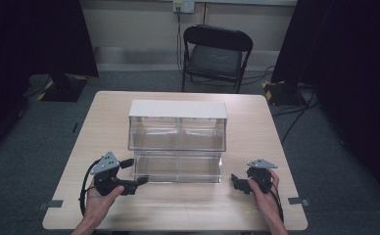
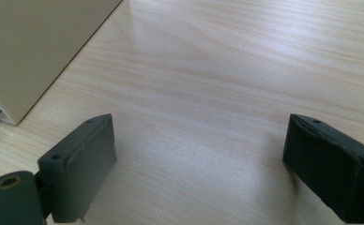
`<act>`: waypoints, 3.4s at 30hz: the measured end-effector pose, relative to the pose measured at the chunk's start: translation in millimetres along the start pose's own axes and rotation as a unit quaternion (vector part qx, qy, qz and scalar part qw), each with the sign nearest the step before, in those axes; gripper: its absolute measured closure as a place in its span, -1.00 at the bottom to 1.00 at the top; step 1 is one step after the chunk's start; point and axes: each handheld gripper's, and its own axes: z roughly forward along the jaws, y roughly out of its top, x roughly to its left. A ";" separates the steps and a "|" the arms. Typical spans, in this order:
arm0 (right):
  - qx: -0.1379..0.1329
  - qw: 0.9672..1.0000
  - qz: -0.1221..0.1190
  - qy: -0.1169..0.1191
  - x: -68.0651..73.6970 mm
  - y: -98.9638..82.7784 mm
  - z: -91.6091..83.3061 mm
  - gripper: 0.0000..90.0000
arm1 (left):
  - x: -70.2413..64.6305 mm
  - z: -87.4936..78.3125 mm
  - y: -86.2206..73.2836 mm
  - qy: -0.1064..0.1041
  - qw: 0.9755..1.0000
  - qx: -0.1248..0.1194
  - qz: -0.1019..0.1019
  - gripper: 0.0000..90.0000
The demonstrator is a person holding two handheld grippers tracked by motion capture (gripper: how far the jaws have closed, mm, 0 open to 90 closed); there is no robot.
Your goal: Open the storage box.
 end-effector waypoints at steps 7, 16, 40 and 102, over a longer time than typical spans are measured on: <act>0.000 1.000 0.000 0.000 0.0 0.0 0.0 -0.80 | 4.0 -1.4 3.2 0.007 1.000 -0.004 -0.004 -0.66; 0.000 1.000 0.000 0.000 0.0 0.0 0.0 -0.80 | 3.1 -1.5 5.2 0.005 1.000 -0.008 -0.005 -0.65; 0.001 1.000 0.000 -0.001 0.3 0.2 0.2 -0.81 | -0.9 -4.2 16.6 0.012 1.000 -0.010 0.000 -0.65; 0.003 1.000 -0.003 0.000 1.1 1.2 1.7 -0.86 | -0.5 -9.7 51.0 -0.001 0.999 -0.039 0.001 -0.71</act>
